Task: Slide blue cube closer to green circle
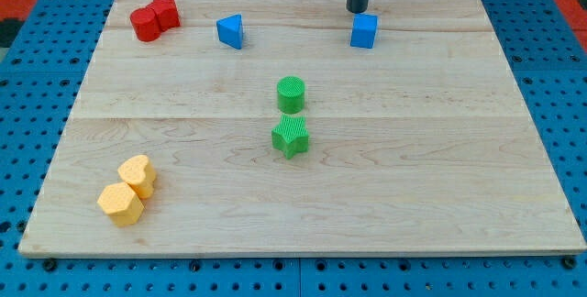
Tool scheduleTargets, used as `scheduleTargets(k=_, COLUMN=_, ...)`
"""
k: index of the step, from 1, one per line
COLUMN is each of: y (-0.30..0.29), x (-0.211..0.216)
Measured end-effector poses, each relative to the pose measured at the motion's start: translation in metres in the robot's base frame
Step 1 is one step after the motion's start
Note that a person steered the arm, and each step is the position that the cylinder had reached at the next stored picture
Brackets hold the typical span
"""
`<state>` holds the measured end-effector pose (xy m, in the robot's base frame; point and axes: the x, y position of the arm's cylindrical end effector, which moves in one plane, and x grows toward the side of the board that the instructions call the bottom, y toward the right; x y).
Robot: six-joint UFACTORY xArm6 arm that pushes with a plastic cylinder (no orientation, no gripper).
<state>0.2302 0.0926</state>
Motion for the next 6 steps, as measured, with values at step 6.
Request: scheduleTargets(k=6, y=0.019, x=0.076)
